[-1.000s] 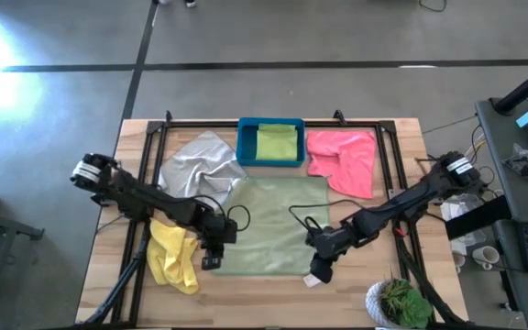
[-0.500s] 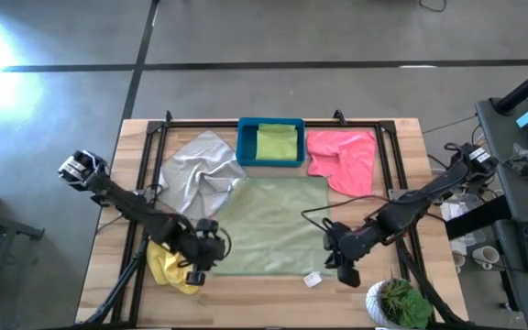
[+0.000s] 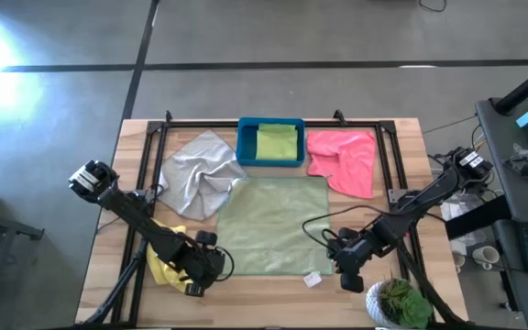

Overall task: Fold microfiber towels
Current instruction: Fold the green microfiber cloth

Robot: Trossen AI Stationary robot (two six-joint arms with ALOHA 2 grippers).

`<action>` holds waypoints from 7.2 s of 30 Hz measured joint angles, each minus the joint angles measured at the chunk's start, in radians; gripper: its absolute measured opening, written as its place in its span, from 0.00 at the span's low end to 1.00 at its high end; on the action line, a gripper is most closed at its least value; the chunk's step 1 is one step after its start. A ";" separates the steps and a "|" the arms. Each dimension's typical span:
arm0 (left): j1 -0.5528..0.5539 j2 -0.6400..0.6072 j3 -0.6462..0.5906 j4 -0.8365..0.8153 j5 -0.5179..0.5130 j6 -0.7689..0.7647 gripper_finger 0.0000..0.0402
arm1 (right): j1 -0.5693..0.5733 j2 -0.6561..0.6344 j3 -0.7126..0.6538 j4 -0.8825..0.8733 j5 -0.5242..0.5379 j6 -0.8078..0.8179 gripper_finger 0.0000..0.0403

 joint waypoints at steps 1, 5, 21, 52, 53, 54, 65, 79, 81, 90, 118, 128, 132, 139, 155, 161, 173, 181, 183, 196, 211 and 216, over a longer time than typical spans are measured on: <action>-0.001 0.002 -0.001 0.002 0.001 0.000 0.29 | 0.000 0.011 0.000 0.003 0.000 -0.002 0.24; -0.004 0.012 -0.005 0.054 0.006 0.000 0.29 | 0.003 0.064 0.000 0.012 0.000 -0.058 0.35; -0.004 0.137 -0.002 0.096 0.005 -0.002 0.29 | 0.004 0.101 0.000 0.056 0.001 -0.072 0.49; 0.006 0.161 0.001 0.100 -0.080 -0.131 0.00 | 0.003 0.306 0.004 0.131 0.108 -0.242 0.40; 0.009 0.160 0.001 0.100 -0.078 -0.131 0.00 | 0.002 0.306 0.004 0.128 0.116 -0.242 0.37; 0.013 0.160 0.001 0.100 -0.076 -0.131 0.00 | 0.002 0.307 0.004 0.127 0.129 -0.242 0.34; 0.057 0.159 0.000 0.123 -0.073 -0.129 0.00 | 0.003 0.309 0.000 0.127 0.199 -0.215 0.11; 0.072 0.094 0.019 0.099 0.009 -0.065 0.00 | 0.002 0.126 -0.005 0.015 0.177 -0.116 0.02; 0.083 0.073 0.025 0.085 0.011 -0.048 0.00 | 0.002 0.083 -0.005 0.006 0.177 -0.102 0.02; 0.119 -0.029 0.110 0.017 0.045 -0.019 0.00 | 0.003 -0.076 0.034 0.013 0.187 -0.008 0.02; 0.140 -0.037 0.323 -0.182 0.409 -0.054 0.00 | 0.088 0.088 0.479 -0.555 0.198 0.112 0.02; 0.255 -0.035 0.211 -0.198 0.305 -0.133 0.00 | 0.026 0.091 0.281 -0.537 0.239 0.250 0.02; 0.283 -0.034 0.174 -0.199 0.299 -0.138 0.00 | -0.014 0.091 0.200 -0.452 0.238 0.327 0.02; 0.331 -0.034 0.139 -0.200 0.261 -0.184 0.00 | -0.065 0.091 0.124 -0.355 0.229 0.438 0.02; 0.366 -0.035 0.136 -0.192 0.257 -0.237 0.00 | -0.083 0.089 0.337 -0.448 0.050 0.568 0.02; 0.388 -0.032 0.128 -0.193 0.253 -0.255 0.00 | -0.149 0.095 0.239 -0.512 0.051 0.571 0.02; 0.407 -0.032 0.126 -0.203 0.253 -0.338 0.00 | -0.280 0.095 0.107 -0.394 0.057 0.470 0.02; 0.408 -0.032 0.127 -0.227 0.258 -0.390 0.00 | -0.323 0.095 0.100 -0.322 0.063 0.377 0.02; 0.410 -0.032 0.126 -0.227 0.258 -0.390 0.00 | -0.325 0.095 0.104 -0.311 0.062 0.361 0.02; 0.411 -0.032 0.124 -0.223 0.229 -0.332 0.15 | -0.325 0.095 0.109 -0.297 0.101 0.332 0.18; 0.441 -0.118 0.159 -0.258 0.264 -0.303 0.31 | -0.322 -0.045 0.297 -0.489 0.108 0.184 0.24; 0.422 -0.120 0.127 -0.138 0.261 -0.303 0.31 | -0.284 -0.088 0.322 -0.469 0.173 0.162 0.21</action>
